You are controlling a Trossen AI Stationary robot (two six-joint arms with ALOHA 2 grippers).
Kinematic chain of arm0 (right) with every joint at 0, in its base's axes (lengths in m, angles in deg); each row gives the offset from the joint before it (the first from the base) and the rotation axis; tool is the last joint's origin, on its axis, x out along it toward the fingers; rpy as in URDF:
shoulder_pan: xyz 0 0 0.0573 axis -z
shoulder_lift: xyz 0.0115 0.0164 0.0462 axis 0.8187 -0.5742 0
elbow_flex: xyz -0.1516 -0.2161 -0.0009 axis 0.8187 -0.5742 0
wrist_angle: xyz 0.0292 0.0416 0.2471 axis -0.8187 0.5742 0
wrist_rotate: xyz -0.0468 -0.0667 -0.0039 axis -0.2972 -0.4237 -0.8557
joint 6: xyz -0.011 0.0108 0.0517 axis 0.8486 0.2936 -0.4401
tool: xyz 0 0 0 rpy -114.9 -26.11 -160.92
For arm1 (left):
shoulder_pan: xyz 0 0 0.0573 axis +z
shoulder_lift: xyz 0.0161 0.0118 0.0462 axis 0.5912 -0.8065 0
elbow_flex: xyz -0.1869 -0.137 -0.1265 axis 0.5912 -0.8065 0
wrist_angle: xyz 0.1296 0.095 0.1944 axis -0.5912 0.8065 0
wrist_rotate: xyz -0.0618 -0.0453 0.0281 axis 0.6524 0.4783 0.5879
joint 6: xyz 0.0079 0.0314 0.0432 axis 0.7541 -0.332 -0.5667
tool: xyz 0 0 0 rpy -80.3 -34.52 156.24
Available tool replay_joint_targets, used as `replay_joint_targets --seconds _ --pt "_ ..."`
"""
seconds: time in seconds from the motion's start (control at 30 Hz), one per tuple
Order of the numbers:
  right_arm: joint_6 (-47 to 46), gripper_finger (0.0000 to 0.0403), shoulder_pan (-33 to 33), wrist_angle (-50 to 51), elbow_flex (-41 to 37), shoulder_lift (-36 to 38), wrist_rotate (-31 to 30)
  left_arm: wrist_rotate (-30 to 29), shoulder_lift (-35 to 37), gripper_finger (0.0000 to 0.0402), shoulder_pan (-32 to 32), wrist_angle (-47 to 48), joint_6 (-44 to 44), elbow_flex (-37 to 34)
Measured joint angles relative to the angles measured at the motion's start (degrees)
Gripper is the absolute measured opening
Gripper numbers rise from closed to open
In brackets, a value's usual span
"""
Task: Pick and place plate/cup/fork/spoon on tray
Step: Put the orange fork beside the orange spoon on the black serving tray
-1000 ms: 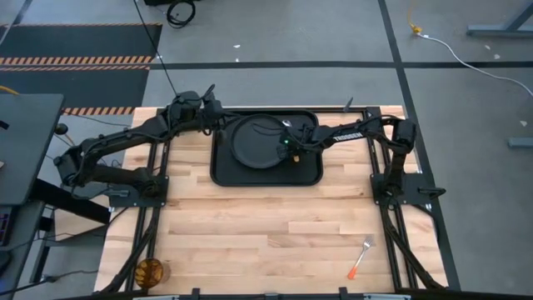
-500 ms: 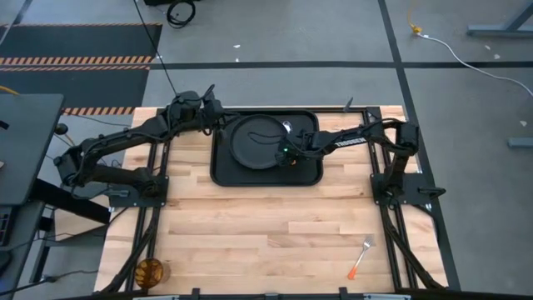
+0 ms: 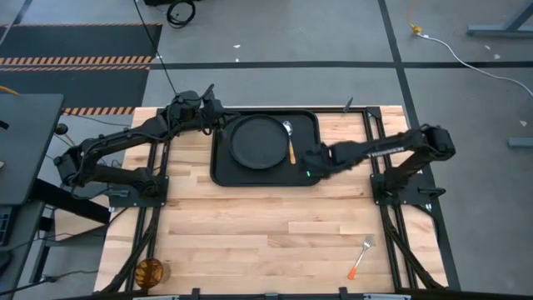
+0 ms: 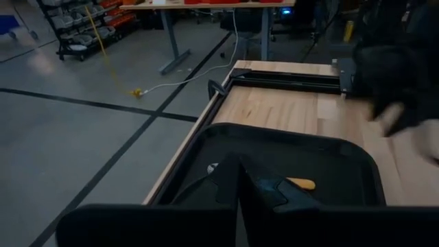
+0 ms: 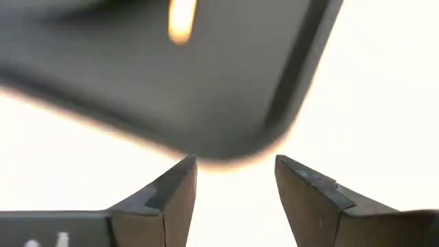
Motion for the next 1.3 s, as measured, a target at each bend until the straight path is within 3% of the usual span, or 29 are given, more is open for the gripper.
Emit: replay_joint_targets --seconds 0.27,0.57,0.87,1.07,1.3 --pt "-17.23 0.0202 -14.34 5.27 0.00 0.11 17.28 0.00 0.00 0.0013 0.00 0.00 -2.50 0.02" --pt "-39.10 0.0209 -30.43 7.62 0.00 0.10 24.00 0.02 -0.02 0.0013 -0.10 1.20 -2.28 0.02" --pt "-62.40 0.0234 -44.58 -3.26 -1.47 -2.47 30.13 1.28 -0.02 0.0013 -2.73 -1.38 -1.56 0.02" --pt "-63.40 0.0234 -46.34 -13.65 -4.01 -7.86 35.74 4.85 -0.02 0.0013 -4.86 -1.58 -2.81 0.02" --pt "-63.25 0.0229 -46.17 -21.02 -6.59 -11.79 35.26 5.14 -0.02 0.0013 -6.64 -3.22 -4.26 0.02"
